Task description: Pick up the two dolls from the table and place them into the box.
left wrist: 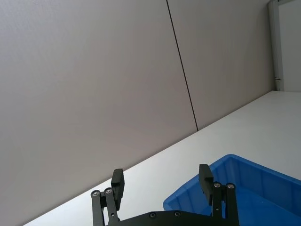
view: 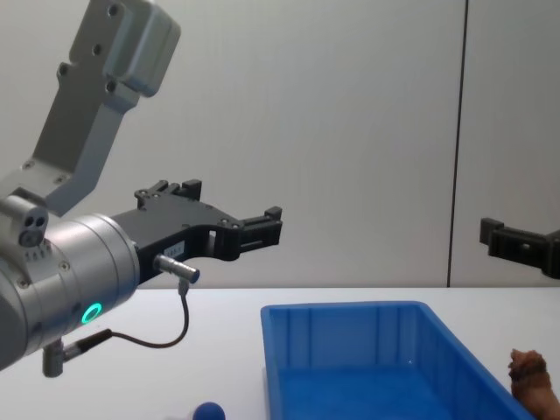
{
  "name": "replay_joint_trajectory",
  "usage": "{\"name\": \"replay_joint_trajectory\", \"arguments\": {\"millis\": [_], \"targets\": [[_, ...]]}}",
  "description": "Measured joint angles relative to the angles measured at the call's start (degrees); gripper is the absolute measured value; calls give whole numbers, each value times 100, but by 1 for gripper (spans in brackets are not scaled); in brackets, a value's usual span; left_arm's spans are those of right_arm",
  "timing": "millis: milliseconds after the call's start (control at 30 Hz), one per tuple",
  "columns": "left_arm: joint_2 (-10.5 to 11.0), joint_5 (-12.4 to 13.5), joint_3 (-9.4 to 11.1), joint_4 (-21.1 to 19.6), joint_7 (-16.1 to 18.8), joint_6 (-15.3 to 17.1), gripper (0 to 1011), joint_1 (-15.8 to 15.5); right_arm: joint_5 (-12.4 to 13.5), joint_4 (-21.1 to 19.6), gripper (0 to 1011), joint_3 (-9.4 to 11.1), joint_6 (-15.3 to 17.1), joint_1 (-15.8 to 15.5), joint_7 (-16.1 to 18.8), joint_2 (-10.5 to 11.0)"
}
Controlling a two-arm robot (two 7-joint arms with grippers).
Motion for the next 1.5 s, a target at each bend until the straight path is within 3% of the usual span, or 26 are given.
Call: {"name": "replay_joint_trajectory", "arguments": {"millis": [1500], "targets": [[0,0,0,0,0,0,1001,0,59,-6,1001,53,11,-20,1,42]]}}
